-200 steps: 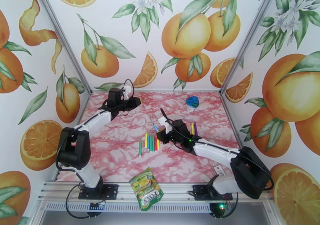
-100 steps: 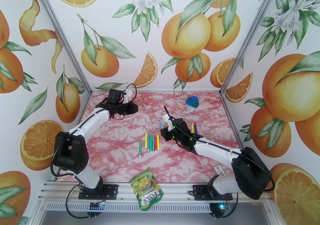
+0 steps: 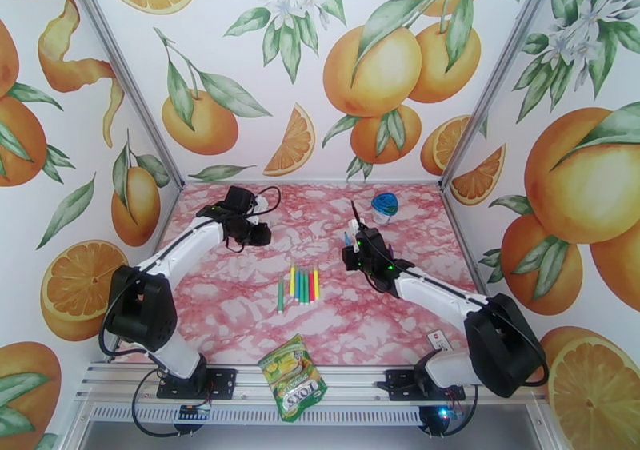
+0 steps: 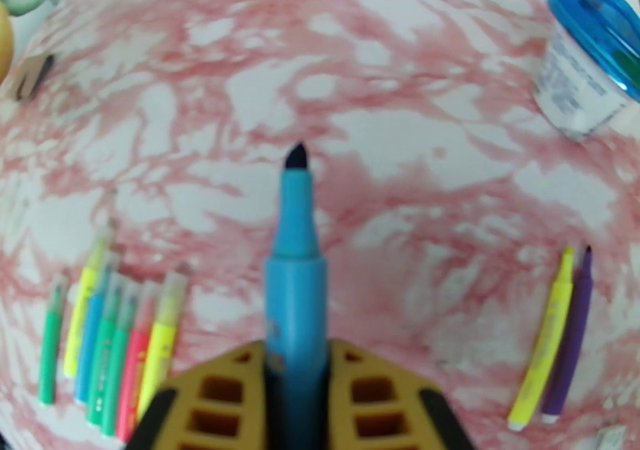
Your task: Open the pen caps
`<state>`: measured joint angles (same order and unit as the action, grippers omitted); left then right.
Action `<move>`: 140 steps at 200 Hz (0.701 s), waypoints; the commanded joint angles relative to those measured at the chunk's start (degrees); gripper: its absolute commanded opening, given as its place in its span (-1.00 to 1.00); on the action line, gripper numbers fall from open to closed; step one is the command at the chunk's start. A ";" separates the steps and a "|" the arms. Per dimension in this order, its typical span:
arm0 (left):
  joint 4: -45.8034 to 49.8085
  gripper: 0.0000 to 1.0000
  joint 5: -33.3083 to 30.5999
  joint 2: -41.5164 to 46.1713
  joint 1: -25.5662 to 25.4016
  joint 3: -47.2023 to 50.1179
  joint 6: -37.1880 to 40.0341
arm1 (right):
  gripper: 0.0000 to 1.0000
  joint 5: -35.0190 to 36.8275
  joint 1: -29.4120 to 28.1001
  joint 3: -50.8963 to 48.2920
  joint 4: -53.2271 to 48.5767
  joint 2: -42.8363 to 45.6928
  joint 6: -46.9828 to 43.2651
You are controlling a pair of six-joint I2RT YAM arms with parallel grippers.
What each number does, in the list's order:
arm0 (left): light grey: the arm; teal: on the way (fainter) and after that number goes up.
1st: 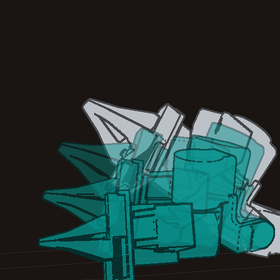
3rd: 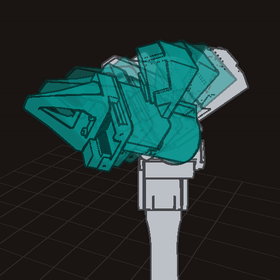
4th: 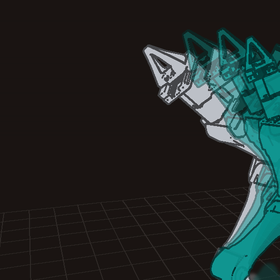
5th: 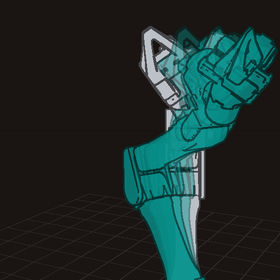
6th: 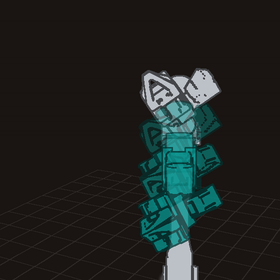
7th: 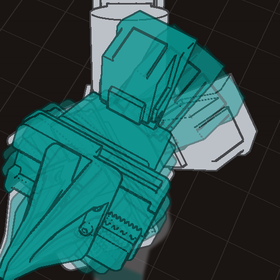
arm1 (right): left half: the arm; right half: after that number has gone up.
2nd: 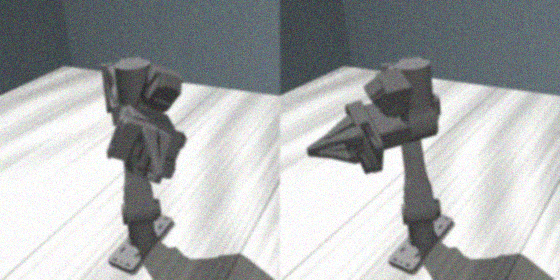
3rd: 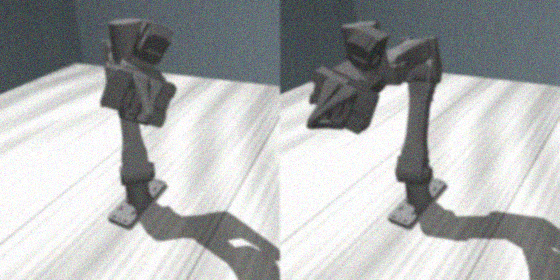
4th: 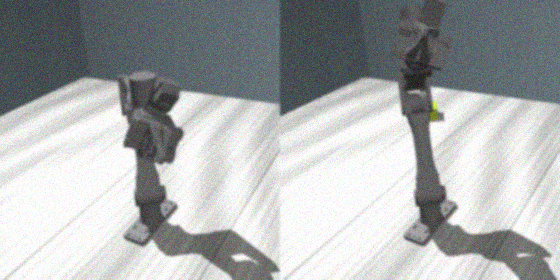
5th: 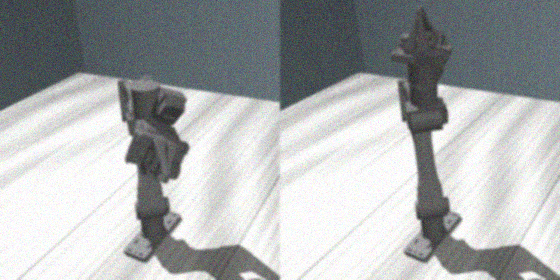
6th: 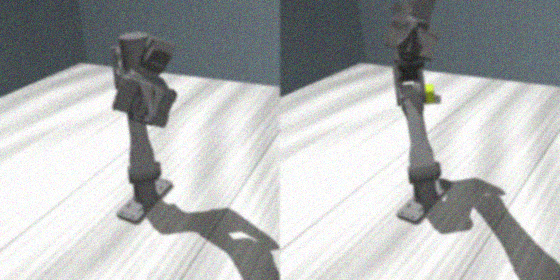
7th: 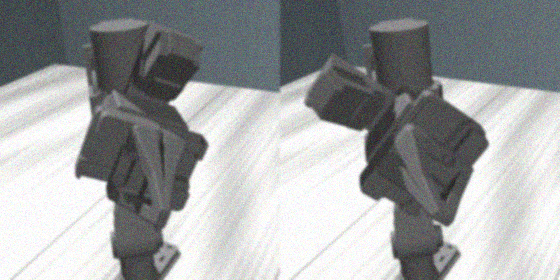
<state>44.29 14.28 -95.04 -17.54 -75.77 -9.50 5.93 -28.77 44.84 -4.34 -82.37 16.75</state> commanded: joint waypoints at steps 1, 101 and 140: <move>3.10 -1.00 -3.52 -0.76 -0.87 0.53 1.74 | -0.95 4.54 1.40 2.62 -5.09 -1.62 1.16; 5.46 -1.00 -10.78 -5.91 -2.59 1.93 2.38 | -0.94 11.09 6.85 10.23 -16.02 -10.34 -0.55; 4.30 -1.00 -11.73 -8.82 -2.94 3.07 2.38 | -0.93 12.38 8.86 13.31 -20.21 -14.04 -1.39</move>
<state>48.80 4.21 -101.78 -20.05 -73.91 -7.49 15.62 -21.12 55.40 -20.49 -93.97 16.58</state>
